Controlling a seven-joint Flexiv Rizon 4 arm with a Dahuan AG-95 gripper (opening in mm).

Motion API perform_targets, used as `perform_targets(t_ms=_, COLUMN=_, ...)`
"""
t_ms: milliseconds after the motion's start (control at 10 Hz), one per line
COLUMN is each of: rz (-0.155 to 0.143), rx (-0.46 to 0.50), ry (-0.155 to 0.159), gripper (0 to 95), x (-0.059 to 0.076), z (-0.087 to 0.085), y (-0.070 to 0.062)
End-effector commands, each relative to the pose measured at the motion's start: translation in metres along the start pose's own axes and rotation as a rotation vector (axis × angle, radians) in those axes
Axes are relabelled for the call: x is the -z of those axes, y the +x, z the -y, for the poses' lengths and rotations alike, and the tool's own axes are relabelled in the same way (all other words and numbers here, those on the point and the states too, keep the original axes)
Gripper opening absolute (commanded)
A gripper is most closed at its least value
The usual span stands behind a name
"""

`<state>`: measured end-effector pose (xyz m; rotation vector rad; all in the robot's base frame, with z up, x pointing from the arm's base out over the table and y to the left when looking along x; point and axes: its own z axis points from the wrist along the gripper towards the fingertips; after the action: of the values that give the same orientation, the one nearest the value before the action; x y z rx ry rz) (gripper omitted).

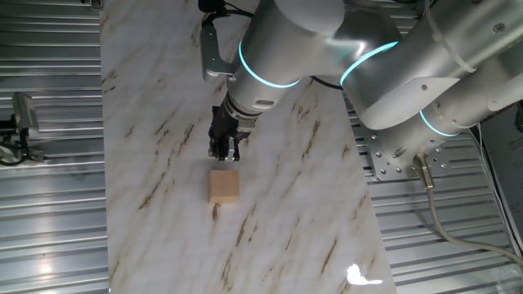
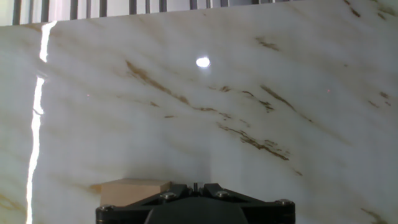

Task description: Approach and touch the side of the small block

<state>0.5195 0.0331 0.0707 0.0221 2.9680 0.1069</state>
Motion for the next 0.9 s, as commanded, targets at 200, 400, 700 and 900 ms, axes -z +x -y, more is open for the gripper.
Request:
perform_targets(t_ms=200, rz=0.003, rx=0.000, ry=0.001, gripper=0.0, x=0.0006, z=0.0007, y=-0.0006)
perform_targets(t_ms=400, rz=-0.028, rx=0.005, ry=0.000, gripper=0.0, x=0.0006, z=0.0007, y=-0.0006)
perform_targets(t_ms=700, rz=-0.080, rx=0.013, ry=0.001, gripper=0.0, x=0.0006, z=0.0007, y=-0.0006)
perform_targets(t_ms=900, rz=-0.096, rx=0.047, ry=0.041, gripper=0.0, x=0.0006, z=0.0007, y=-0.0006)
